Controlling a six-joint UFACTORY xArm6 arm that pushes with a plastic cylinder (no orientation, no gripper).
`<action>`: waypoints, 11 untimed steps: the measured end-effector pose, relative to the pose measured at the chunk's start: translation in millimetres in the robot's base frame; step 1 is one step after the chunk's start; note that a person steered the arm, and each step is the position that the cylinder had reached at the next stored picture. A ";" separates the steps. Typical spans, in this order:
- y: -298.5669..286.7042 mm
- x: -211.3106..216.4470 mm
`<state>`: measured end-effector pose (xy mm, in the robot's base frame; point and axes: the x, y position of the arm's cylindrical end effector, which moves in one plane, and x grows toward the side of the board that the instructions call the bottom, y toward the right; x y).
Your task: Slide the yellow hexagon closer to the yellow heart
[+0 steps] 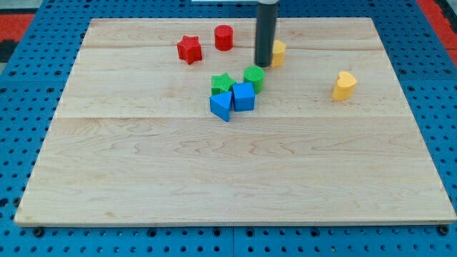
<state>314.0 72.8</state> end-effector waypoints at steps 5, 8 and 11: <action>49.4 -26.8; 51.9 -41.4; 84.6 15.4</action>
